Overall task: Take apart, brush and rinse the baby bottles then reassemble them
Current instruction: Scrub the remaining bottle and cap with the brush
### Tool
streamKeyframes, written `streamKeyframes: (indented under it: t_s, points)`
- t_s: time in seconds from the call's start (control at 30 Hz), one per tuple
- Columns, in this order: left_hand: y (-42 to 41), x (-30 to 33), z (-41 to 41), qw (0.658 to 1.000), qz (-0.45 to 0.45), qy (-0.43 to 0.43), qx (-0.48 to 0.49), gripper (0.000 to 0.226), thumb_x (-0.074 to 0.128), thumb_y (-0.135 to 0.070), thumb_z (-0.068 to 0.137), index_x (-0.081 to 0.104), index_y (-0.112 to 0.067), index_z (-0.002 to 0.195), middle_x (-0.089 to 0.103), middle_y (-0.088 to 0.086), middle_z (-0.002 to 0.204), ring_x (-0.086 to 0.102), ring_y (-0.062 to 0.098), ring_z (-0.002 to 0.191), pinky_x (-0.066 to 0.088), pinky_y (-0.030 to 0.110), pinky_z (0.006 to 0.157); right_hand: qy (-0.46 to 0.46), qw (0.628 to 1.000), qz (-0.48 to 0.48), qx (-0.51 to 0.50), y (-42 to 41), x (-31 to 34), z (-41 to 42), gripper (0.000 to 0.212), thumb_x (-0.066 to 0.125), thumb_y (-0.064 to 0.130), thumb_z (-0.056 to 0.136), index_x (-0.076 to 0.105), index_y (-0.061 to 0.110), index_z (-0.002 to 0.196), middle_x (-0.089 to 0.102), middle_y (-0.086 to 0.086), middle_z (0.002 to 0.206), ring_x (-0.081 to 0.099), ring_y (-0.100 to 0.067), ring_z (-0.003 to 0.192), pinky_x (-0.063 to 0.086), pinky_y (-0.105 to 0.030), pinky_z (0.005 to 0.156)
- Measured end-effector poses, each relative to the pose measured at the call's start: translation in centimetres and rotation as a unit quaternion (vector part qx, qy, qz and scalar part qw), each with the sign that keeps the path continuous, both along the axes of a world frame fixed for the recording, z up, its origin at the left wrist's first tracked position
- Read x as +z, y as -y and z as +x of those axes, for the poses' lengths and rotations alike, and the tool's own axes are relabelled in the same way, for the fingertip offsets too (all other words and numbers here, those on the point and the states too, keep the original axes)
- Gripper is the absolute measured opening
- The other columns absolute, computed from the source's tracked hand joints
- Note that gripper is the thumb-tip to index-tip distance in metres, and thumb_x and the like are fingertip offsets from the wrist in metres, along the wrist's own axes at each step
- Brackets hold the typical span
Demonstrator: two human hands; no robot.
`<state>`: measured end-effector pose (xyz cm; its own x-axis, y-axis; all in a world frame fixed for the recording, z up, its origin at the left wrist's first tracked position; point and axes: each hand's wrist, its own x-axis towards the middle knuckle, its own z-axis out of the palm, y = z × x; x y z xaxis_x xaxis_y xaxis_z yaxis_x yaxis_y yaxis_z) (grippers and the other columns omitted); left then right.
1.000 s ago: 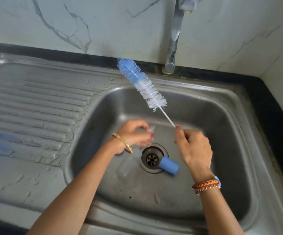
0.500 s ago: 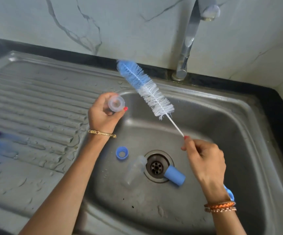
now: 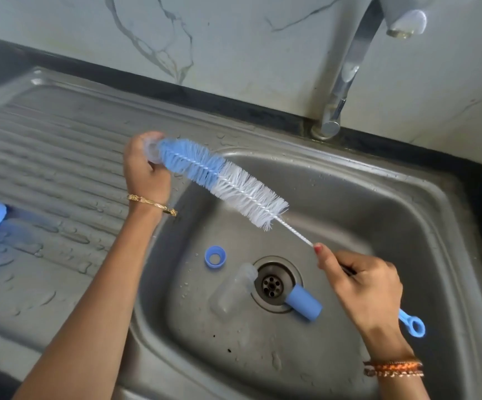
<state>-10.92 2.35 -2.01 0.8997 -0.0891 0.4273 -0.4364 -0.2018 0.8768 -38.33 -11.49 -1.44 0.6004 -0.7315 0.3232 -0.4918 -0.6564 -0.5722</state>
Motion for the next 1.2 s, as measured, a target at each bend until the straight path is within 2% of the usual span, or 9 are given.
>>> streamKeyframes:
  t_s: [0.1,0.2,0.33,0.37,0.47,0.6,0.73,1.0,1.2]
  points:
    - [0.5,1.0,-0.9,0.989,-0.057,-0.109,-0.082,0.054,0.041,0.023,0.071,0.053,-0.009,0.113,0.056,0.001,0.103,0.053,0.011,0.093,0.047,0.022,0.08,-0.001,1.0,-0.02,-0.004,0.1,-0.2,-0.1,0.066,0.036,0.066,0.074,0.064,0.01,0.051,0.054,-0.004,0.043,0.055,-0.029,0.05,0.04,-0.029,0.047]
    - [0.2,2.1,-1.6,0.957,-0.159,-0.188,-0.15,0.058,0.038,0.019,0.064,0.054,-0.006,0.114,0.056,-0.001,0.092,0.052,0.006,0.081,0.044,0.013,0.061,0.007,0.999,-0.041,-0.01,0.2,-0.3,-0.2,0.061,0.04,0.062,0.076,0.063,0.012,0.049,0.054,-0.004,0.041,0.055,-0.029,0.046,0.042,-0.031,0.044]
    - [-0.5,3.2,-1.2,0.901,-0.297,-0.262,-0.179,0.034,0.045,-0.005,0.063,0.063,-0.007,0.092,0.064,-0.001,0.09,0.059,0.008,0.082,0.047,0.016,0.068,0.017,0.995,-0.093,-0.006,-0.1,0.0,0.0,0.048,0.045,0.054,0.08,0.036,0.031,0.04,0.024,0.013,0.034,0.034,-0.021,0.056,0.032,-0.029,0.048]
    - [-0.6,3.1,-1.1,0.9,-0.304,-0.264,-0.166,0.023,0.049,-0.007,0.073,0.067,-0.012,0.086,0.067,-0.004,0.086,0.061,0.006,0.081,0.048,0.018,0.07,0.024,0.994,-0.11,0.0,-0.2,0.1,0.0,0.047,0.046,0.052,0.081,0.032,0.032,0.041,0.02,0.016,0.036,0.03,-0.017,0.055,0.031,-0.028,0.05]
    - [-0.9,2.5,-0.4,0.904,-0.325,-0.245,-0.13,0.036,0.047,-0.004,0.093,0.075,-0.02,0.075,0.071,-0.011,0.075,0.062,0.004,0.079,0.05,0.021,0.074,0.04,0.987,-0.153,0.026,0.0,-0.5,0.0,0.045,0.048,0.046,0.083,0.056,0.023,0.045,0.036,0.004,0.036,0.03,-0.016,0.051,0.03,-0.028,0.048]
    - [-1.1,2.6,0.1,0.882,-0.384,-0.25,-0.112,0.03,0.052,0.011,0.086,0.062,-0.01,0.104,0.065,-0.011,0.066,0.058,0.004,0.076,0.051,0.021,0.078,0.042,0.978,-0.199,0.049,0.1,-0.8,0.0,0.046,0.049,0.041,0.085,0.065,0.017,0.05,0.048,0.0,0.039,0.043,-0.019,0.035,0.032,-0.03,0.047]
    - [-0.9,2.9,0.0,0.842,-0.427,-0.299,-0.141,0.013,0.054,-0.001,0.089,0.059,-0.012,0.09,0.07,-0.006,0.068,0.066,0.003,0.072,0.052,0.021,0.078,0.049,0.972,-0.219,0.069,0.1,-0.9,0.0,0.046,0.051,0.037,0.087,0.064,0.014,0.049,0.047,-0.001,0.04,0.042,-0.018,0.034,0.031,-0.03,0.046]
    - [-1.1,2.5,0.5,0.805,-0.462,-0.323,-0.185,0.023,0.042,0.003,0.089,0.053,-0.016,0.082,0.062,-0.005,0.064,0.059,0.011,0.064,0.052,0.027,0.066,0.034,0.97,-0.211,0.112,-0.1,-0.4,0.2,0.047,0.053,0.036,0.086,0.053,0.015,0.043,0.037,0.002,0.038,0.026,-0.013,0.037,0.027,-0.027,0.043]
    - [-2.1,3.2,0.4,0.811,-0.439,-0.303,-0.238,0.03,0.031,0.005,0.09,0.05,-0.018,0.087,0.058,-0.007,0.061,0.055,0.008,0.058,0.049,0.026,0.067,0.027,0.97,-0.208,0.124,-0.8,0.3,0.4,0.049,0.051,0.036,0.086,0.04,0.02,0.042,0.03,0.003,0.038,0.019,-0.014,0.043,0.024,-0.026,0.045]
